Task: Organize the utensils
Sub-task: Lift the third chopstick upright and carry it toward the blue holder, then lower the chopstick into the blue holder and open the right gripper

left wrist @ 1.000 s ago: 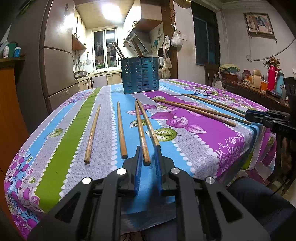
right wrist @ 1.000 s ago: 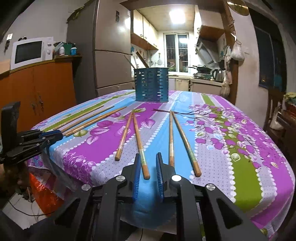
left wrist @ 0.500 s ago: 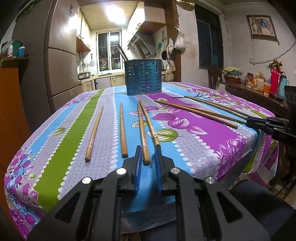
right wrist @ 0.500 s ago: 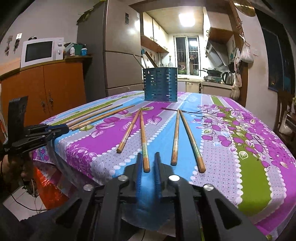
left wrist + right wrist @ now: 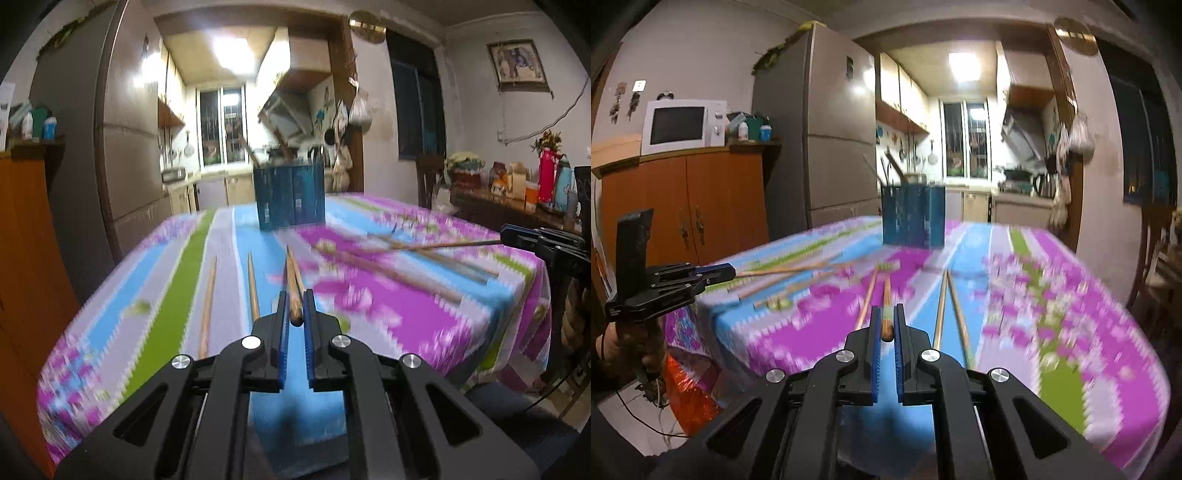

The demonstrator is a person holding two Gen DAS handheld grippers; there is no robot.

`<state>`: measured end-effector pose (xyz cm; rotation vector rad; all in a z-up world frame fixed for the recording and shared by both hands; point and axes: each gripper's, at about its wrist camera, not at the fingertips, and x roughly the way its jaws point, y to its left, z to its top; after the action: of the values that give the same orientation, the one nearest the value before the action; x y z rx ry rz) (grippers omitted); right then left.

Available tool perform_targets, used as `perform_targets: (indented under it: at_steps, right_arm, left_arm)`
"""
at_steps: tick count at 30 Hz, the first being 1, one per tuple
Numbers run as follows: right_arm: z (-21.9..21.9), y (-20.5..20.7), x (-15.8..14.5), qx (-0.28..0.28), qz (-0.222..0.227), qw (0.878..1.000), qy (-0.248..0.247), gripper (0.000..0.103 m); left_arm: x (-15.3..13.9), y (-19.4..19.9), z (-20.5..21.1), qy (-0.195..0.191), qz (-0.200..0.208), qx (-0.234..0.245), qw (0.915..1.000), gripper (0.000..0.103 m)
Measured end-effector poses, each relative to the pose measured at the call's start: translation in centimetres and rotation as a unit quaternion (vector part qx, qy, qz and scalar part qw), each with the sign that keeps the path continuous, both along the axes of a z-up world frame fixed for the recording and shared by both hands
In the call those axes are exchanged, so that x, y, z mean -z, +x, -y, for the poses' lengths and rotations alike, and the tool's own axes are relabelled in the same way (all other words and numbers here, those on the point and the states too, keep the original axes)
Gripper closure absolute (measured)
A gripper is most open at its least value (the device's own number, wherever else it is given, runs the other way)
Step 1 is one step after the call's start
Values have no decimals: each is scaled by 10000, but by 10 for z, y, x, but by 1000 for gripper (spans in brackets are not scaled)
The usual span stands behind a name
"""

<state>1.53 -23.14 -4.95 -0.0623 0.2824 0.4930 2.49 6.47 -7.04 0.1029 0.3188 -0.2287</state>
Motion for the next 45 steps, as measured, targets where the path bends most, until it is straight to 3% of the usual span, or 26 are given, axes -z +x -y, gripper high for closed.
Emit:
perform_targets:
  at_steps: [7,10,18,24,34,45]
  right_arm:
    - [-9,24,-69,-177,575,9981,-134,95]
    - [-20,51,-102,-264,695,9970,-209,95]
    - [-37,128,-158,-236,298,9991,-182,95]
    - [-41,163,-185,-186,78,9998,-17,95]
    - [-60,204,-221,-48,-103,9999,-81,95]
    - [-76,238,-237,78,-147,9997,-204,95]
  left_arm:
    - [-74,34,8,50,726,250,9970,98]
    - [-107,65,15,33,783,379,9962,98]
    - [-164,122,26,-95,615,405,9972,98]
    - [-185,135,27,-54,668,352,9971,98]
    - [-214,163,14,-378,782,200,9960,98]
    - [-230,196,12,-422,751,136,9962,98]
